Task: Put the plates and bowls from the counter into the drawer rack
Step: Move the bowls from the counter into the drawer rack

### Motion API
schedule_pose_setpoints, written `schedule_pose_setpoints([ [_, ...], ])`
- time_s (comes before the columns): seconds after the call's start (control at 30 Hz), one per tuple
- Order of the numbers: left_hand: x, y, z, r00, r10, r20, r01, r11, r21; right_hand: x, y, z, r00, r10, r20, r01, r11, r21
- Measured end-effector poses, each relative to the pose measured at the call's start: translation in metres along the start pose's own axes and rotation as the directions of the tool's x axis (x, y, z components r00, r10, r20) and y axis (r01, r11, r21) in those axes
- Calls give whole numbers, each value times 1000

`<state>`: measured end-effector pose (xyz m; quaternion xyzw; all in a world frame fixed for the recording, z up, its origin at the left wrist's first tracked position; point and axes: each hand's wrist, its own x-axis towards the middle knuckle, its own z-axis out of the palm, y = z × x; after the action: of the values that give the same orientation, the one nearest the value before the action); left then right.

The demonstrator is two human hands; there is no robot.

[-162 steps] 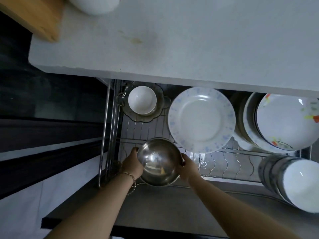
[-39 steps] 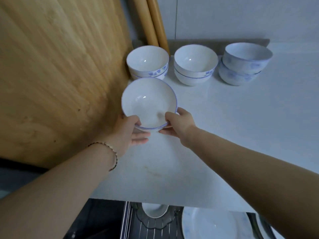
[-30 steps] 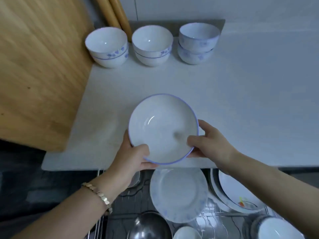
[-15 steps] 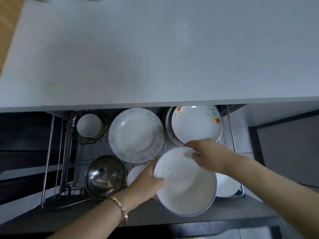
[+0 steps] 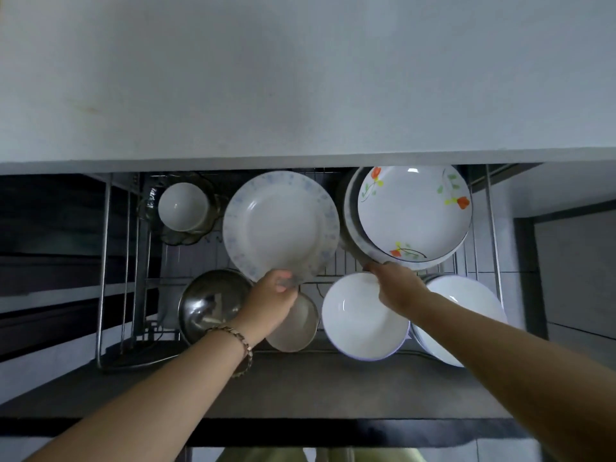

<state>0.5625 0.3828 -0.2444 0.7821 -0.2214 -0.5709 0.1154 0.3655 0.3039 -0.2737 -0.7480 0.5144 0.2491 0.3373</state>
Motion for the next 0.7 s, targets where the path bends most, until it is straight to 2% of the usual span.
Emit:
schedule_pose_setpoints([
  [0.13, 3, -6, -6, 998, -57, 5, 57, 996, -63, 9, 2, 22, 997, 58, 58, -58, 998, 5],
  [0.27, 8, -7, -11, 996, -88, 10, 88, 991, -104, 24, 7, 30, 992, 110, 58, -112, 993, 38],
  [0.37, 12, -7, -12, 993, -119, -14, 116, 982, -147, 29, 2, 29, 988, 123, 95, -119, 992, -46],
  [0.6, 3, 1, -11, 992, -129, -15, 124, 976, -182, 19, -6, 27, 988, 157, 0, -152, 958, -241],
  [0.7, -7, 8, -15, 994, -111, -22, 106, 979, -175, 5, -13, 15, 988, 140, 71, -111, 943, -315],
])
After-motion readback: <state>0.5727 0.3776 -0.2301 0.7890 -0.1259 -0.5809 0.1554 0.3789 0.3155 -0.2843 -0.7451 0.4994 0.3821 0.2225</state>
